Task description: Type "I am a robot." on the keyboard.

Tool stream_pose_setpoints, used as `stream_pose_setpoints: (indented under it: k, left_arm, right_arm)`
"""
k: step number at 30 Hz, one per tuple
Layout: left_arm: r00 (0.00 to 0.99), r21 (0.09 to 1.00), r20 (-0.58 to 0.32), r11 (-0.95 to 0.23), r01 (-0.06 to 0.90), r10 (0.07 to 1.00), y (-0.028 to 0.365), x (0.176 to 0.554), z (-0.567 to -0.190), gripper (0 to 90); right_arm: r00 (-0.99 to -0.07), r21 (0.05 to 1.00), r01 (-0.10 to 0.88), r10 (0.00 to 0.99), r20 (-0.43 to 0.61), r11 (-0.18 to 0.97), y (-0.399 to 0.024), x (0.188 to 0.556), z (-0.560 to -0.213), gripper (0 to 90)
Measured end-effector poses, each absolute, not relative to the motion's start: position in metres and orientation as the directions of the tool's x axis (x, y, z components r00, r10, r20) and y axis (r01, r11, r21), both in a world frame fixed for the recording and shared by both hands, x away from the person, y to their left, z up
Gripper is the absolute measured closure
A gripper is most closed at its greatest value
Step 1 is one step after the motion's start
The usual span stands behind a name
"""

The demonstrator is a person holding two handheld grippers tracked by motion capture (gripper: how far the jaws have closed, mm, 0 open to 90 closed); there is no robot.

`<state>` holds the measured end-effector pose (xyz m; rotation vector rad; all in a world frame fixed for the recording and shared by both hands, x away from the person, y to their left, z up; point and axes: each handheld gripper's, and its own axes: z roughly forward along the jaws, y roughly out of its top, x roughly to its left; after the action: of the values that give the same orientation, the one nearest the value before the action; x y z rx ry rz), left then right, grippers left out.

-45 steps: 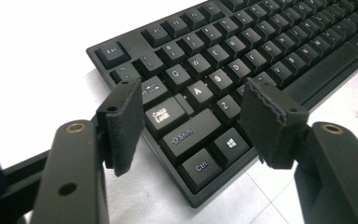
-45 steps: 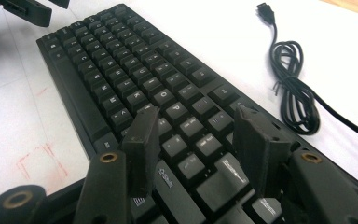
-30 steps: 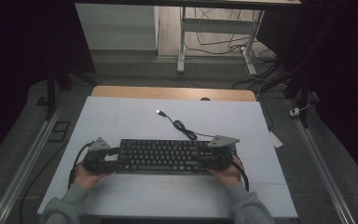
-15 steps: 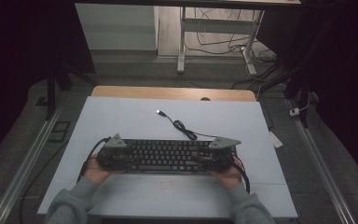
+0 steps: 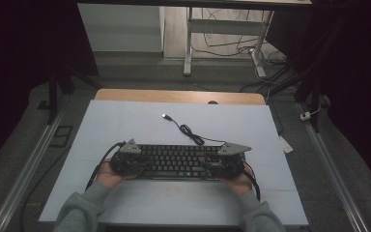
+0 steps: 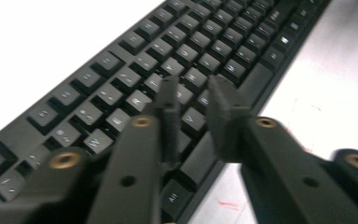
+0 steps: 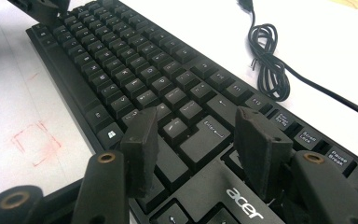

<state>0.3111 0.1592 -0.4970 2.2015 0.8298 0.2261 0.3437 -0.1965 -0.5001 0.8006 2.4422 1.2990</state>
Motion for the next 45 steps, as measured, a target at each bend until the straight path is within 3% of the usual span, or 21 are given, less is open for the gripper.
stream_pose_setpoints:
  k: [4, 45]
  left_arm:
    - [0.792, 0.701, -0.092, -0.526, 0.482, 0.603, 0.153, 0.309, -0.5, 88.7]
    - [0.824, 0.642, -0.067, -0.608, 0.467, 0.562, 0.129, 0.308, -0.517, 89.0]
  right_arm:
    - [-0.813, 0.821, 0.349, 0.582, 0.026, 0.452, -0.197, 0.345, -0.5, 50.3]
    - [-0.811, 0.811, 0.358, 0.584, 0.025, 0.463, -0.195, 0.347, -0.504, 49.8]
